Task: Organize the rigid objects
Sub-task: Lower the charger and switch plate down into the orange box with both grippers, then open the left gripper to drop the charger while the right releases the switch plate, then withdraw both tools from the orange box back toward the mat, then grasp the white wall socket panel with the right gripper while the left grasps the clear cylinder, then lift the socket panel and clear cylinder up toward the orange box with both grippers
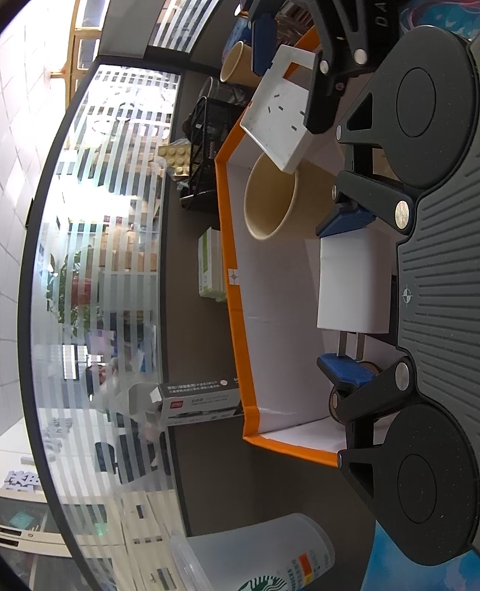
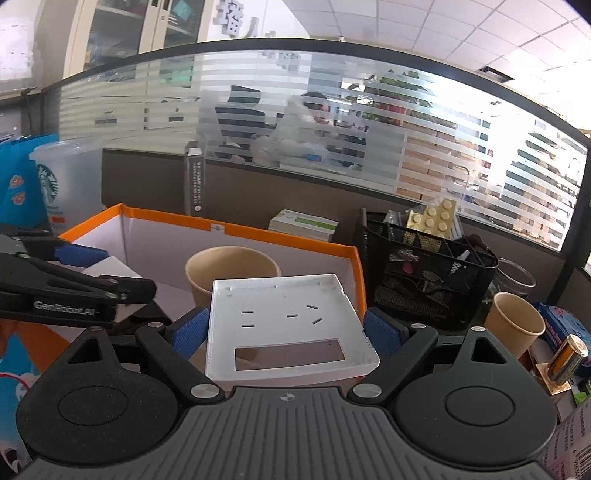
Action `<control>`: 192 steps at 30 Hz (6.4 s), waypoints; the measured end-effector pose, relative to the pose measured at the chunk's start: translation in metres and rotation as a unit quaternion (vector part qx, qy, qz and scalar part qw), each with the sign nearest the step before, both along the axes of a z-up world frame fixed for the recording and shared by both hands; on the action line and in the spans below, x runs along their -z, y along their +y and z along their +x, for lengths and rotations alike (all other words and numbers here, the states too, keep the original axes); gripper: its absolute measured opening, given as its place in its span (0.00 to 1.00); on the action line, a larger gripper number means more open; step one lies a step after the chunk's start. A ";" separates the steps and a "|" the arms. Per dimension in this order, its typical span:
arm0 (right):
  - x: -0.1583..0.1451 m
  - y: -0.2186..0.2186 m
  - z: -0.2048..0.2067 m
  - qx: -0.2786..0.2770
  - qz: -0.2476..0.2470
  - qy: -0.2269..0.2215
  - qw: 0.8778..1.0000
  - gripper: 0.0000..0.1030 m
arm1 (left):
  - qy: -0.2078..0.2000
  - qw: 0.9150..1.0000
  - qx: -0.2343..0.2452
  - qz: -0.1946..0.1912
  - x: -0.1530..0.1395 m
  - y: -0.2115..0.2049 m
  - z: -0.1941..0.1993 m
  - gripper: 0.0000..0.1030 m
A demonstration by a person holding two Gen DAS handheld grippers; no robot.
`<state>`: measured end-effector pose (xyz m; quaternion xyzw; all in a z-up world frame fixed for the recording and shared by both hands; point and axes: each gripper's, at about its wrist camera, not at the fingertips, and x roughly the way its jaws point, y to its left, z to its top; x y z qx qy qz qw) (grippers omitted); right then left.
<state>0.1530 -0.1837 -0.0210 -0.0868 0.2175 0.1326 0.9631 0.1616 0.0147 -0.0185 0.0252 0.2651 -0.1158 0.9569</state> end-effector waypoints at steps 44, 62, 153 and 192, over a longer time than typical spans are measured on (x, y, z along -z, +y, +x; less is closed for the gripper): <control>0.005 0.016 0.053 -0.023 0.027 0.132 0.991 0.89 | 0.070 0.997 0.013 -0.005 0.013 0.008 0.023 0.66; 0.004 0.015 0.030 -0.026 0.027 0.125 0.991 0.93 | 0.073 0.997 0.008 -0.008 0.009 0.007 0.015 0.80; 0.054 -0.011 -0.194 0.032 0.005 0.062 0.998 0.83 | 0.007 1.000 0.024 -0.010 0.041 0.021 -0.205 0.90; -0.084 0.001 -0.220 0.021 0.019 -0.115 0.993 0.83 | -0.161 0.987 -0.002 -0.015 -0.083 0.038 -0.210 0.90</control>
